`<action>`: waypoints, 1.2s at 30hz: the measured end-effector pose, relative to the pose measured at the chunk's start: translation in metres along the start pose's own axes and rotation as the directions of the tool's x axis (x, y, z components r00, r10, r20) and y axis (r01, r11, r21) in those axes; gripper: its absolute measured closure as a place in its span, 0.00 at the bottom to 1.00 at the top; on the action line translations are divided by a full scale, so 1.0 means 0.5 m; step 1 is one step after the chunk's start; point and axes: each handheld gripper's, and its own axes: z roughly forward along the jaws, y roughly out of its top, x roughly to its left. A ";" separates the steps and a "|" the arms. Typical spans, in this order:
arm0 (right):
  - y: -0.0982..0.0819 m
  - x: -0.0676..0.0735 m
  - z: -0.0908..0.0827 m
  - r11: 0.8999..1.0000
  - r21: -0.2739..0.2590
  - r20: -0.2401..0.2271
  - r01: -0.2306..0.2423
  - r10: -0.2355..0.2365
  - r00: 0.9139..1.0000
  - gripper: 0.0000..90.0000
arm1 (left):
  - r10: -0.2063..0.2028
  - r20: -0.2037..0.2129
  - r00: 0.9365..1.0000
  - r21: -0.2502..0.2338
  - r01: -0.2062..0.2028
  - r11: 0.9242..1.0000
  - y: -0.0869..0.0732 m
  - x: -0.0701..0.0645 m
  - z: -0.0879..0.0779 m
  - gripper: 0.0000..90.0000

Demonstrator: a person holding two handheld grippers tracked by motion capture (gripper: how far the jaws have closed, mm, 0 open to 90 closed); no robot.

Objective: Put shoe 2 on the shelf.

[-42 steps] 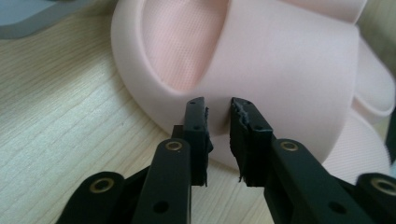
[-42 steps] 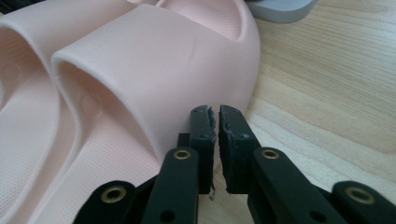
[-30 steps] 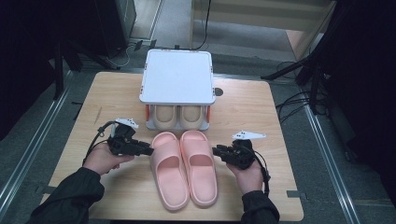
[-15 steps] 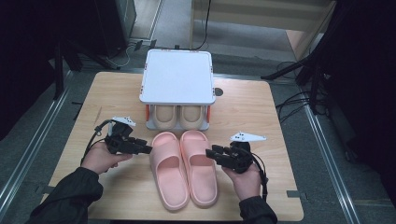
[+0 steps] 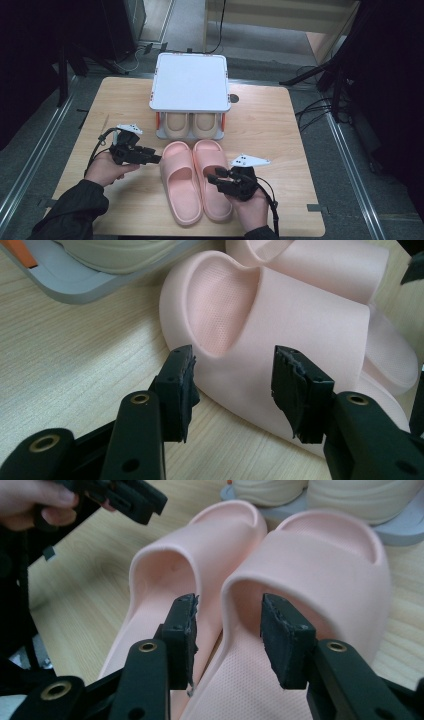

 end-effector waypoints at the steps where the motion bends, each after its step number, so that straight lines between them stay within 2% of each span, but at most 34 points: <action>1: -0.003 0.003 0.005 1.000 0.004 0.002 -0.003 0.003 1.000 0.65 | 0.002 -0.001 1.000 0.001 -0.002 1.000 0.000 0.000 -0.001 0.57; 7: -0.010 0.024 0.039 1.000 0.001 0.025 0.002 -0.002 1.000 0.57 | 0.006 -0.006 1.000 -0.001 -0.006 1.000 0.000 0.000 -0.002 0.57; 10: -0.012 0.029 0.060 1.000 0.000 0.037 -0.013 0.013 0.999 0.53 | 0.005 -0.005 1.000 -0.002 -0.005 1.000 0.000 0.000 -0.002 0.57; 15: -0.012 0.038 0.098 1.000 -0.003 0.081 -0.008 0.008 0.997 0.45 | -0.003 -0.005 1.000 -0.001 0.003 1.000 -0.001 0.001 -0.003 0.56; 18: -0.011 0.041 0.119 1.000 0.011 0.105 -0.017 0.016 0.994 0.44 | 0.002 -0.005 1.000 -0.005 -0.002 1.000 0.000 0.001 -0.005 0.56; 24: -0.007 0.051 0.146 1.000 0.016 0.157 -0.020 0.017 0.987 0.43 | -0.008 -0.009 1.000 -0.010 0.008 1.000 0.001 0.003 -0.007 0.56; 28: -0.005 0.055 0.154 0.999 0.000 0.184 -0.041 0.041 0.982 0.43 | -0.016 -0.012 1.000 -0.031 0.016 0.999 0.001 0.005 -0.015 0.56; 32: -0.002 0.056 0.158 0.999 -0.007 0.207 -0.041 0.041 0.977 0.49 | -0.021 -0.017 1.000 -0.032 0.021 0.999 0.001 0.007 -0.016 0.56; 36: 0.000 0.048 0.156 0.999 -0.008 0.210 -0.054 0.054 0.976 0.58 | -0.017 -0.013 1.000 -0.029 0.017 0.999 0.001 0.006 -0.015 0.57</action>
